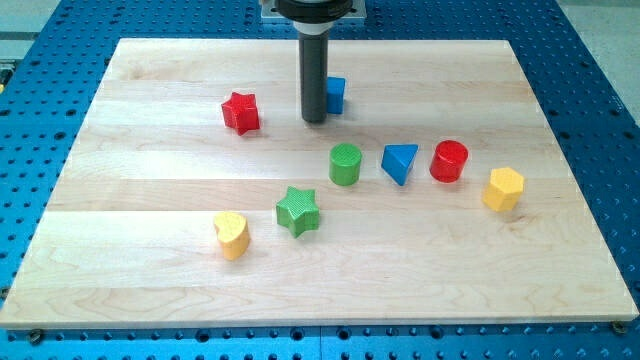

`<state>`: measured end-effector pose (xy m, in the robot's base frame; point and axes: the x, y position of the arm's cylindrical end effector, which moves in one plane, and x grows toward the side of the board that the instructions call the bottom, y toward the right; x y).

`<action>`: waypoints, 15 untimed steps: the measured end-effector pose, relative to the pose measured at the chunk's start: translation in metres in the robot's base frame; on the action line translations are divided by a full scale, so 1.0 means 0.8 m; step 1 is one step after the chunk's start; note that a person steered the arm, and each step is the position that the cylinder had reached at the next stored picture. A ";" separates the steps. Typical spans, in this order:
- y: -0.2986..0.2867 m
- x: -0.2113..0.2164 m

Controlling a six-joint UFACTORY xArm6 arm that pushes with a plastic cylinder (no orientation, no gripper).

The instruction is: Push the red star upwards

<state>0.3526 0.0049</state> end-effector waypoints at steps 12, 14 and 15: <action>-0.132 -0.007; -0.095 -0.048; -0.091 -0.036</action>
<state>0.3238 -0.0678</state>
